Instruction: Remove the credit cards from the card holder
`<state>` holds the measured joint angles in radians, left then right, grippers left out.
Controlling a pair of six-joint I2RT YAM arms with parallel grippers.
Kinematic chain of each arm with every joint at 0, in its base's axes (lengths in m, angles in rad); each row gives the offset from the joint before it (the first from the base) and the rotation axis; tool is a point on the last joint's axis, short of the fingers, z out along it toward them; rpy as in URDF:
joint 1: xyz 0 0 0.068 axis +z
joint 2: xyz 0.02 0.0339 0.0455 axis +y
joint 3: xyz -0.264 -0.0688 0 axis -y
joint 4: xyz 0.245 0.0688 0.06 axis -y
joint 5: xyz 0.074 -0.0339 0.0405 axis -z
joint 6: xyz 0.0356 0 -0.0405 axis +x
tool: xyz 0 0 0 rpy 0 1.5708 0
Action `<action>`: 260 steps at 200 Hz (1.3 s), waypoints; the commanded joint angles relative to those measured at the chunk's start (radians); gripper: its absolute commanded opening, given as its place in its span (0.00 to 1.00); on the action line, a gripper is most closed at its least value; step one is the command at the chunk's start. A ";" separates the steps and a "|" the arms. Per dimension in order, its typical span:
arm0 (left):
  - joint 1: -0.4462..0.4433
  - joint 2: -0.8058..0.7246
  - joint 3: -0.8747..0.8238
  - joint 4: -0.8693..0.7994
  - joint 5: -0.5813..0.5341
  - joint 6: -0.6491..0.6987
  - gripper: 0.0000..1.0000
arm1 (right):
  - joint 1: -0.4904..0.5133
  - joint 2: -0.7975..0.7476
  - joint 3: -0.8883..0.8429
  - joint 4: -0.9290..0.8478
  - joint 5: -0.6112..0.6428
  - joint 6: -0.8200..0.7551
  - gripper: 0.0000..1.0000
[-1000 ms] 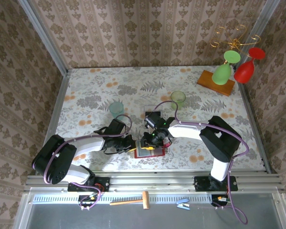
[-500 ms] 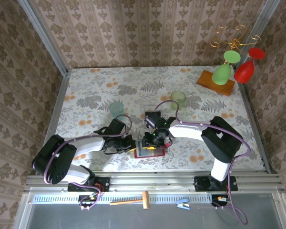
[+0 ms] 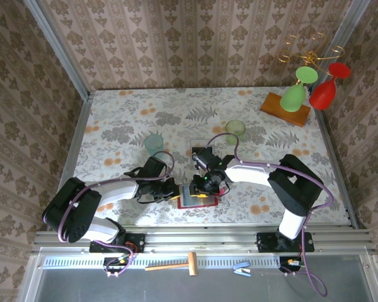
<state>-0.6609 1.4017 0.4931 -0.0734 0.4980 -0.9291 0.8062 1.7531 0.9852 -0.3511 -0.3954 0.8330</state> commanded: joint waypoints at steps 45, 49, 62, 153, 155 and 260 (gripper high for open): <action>-0.005 0.003 0.035 -0.071 -0.020 0.030 0.08 | -0.015 -0.025 -0.040 -0.018 0.032 -0.014 0.33; -0.005 -0.002 0.039 -0.077 -0.023 0.030 0.08 | -0.017 -0.028 -0.043 -0.014 0.030 -0.013 0.33; -0.004 -0.020 0.055 -0.104 -0.026 0.034 0.08 | -0.019 -0.035 -0.055 0.005 0.022 -0.008 0.33; -0.013 -0.084 0.119 -0.105 0.009 -0.031 0.20 | -0.058 -0.051 -0.153 0.156 -0.056 0.044 0.32; -0.015 -0.084 0.119 -0.102 0.010 -0.033 0.20 | -0.059 -0.052 -0.154 0.158 -0.058 0.044 0.32; -0.075 0.045 0.119 0.036 0.042 -0.089 0.29 | -0.088 -0.044 -0.195 0.233 -0.108 0.071 0.32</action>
<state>-0.7261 1.4204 0.5930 -0.0757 0.5186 -0.9966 0.7254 1.7061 0.8120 -0.1181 -0.5106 0.8932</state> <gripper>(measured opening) 0.289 0.320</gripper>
